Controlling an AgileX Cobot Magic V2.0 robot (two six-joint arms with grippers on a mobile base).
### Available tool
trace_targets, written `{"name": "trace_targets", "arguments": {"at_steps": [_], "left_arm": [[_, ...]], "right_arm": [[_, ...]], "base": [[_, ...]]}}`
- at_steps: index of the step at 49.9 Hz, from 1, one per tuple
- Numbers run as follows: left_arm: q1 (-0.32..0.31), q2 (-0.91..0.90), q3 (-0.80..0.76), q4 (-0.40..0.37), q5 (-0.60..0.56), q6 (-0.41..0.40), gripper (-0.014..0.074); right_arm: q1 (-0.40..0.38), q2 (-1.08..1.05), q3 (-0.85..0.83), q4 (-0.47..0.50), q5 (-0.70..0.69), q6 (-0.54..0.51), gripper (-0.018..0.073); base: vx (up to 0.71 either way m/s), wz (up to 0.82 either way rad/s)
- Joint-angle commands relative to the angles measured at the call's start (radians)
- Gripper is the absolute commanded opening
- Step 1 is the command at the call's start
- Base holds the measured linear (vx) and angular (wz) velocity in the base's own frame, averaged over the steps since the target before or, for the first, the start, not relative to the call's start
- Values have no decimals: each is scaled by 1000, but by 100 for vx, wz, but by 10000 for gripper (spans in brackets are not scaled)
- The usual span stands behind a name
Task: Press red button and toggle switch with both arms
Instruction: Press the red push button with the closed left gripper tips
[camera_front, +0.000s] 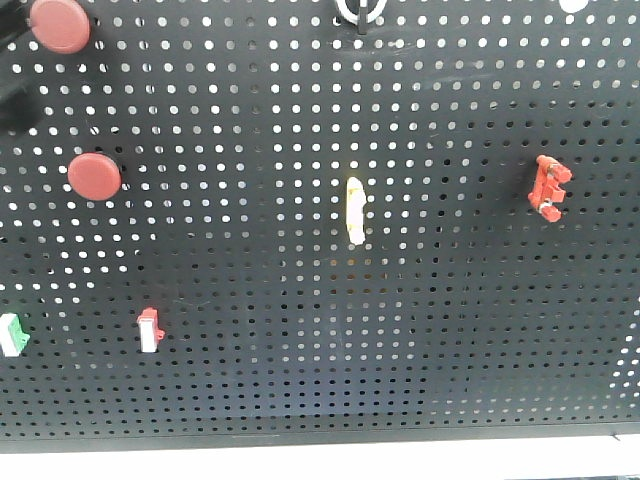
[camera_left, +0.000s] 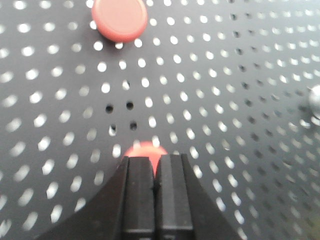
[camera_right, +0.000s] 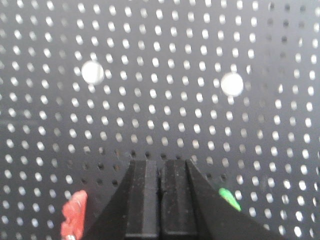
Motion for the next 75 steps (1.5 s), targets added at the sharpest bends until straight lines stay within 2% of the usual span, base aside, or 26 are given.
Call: {"name": "trace_targets", "arguments": {"at_steps": [1,16,56,67,75], "left_arm": [[-6,31,-75,-6,-66,-12,2],[-6,103,-113,-13,-52,-13,2],[-4,126,-113,-13,-83,-9,2],[-4,6,-113,-13,113,-10,2],[-4,-83,-112,-13,184,-9,2]], "right_arm": [[0,-1,-34,-1,-83,-2,0],[0,-1,-34,0,-91,-2,0],[0,-1,-34,0,-91,-2,0],[0,-1,-34,2,-84,-2,0],[0,-1,-34,0,-87,-2,0]], "base": [[0,0],[0,0],[0,0],[0,0],[0,0]]}}
